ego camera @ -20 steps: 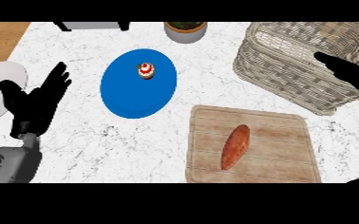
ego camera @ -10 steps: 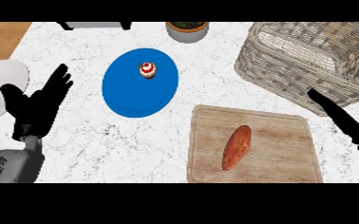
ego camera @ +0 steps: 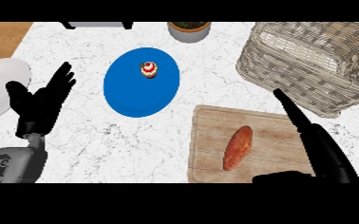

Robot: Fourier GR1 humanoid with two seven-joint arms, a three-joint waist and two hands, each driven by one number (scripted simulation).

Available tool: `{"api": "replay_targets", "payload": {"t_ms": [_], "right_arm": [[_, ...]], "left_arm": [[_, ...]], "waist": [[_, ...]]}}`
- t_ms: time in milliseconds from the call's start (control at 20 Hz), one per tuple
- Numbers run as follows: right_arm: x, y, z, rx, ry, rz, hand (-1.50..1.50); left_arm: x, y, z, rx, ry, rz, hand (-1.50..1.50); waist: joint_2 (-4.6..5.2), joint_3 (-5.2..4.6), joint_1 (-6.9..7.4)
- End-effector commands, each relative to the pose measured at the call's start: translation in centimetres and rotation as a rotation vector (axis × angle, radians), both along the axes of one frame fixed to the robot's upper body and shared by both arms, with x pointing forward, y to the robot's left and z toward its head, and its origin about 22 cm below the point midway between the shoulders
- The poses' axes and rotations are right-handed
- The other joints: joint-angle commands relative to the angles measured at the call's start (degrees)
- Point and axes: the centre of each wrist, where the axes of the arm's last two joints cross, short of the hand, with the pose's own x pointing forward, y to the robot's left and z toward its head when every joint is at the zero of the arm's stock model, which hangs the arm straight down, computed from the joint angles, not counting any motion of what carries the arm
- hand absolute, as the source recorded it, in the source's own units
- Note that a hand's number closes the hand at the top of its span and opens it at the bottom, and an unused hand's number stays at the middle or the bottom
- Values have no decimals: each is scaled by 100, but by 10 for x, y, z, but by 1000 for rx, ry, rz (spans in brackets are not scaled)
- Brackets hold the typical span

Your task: Pick the sweet potato from the cutting board and place it in the basket

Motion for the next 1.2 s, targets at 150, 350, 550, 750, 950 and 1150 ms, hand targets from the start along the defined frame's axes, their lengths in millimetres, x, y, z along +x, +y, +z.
{"api": "replay_targets", "payload": {"t_ms": [150, 350, 550, 750, 950, 1150], "right_arm": [[16, 21, -61, -80, 94, -9, -150], [40, 15, -60, -73, 148, 16, -150], [11, 24, -63, -101, 174, 22, -150], [14, 31, -72, -108, 154, 38, -150], [18, -11, -76, -74, 135, 45, -150], [21, -2, -78, -19, 124, 83, -150]], "left_arm": [[0, -10, 3, 8, 5, -3, 0], [9, 7, 10, 9, -6, 13, 0], [0, 8, -8, -12, -4, 0, 0], [2, -13, -3, -7, -9, -7, 0], [8, 9, 3, 2, 10, 28, 0], [4, 20, 20, 0, -2, 1, 0]], "waist": [[-2, -1, 29], [2, -3, 10], [-6, -4, -16], [-6, -3, -8], [-3, -3, -17], [-4, -3, -3]]}}
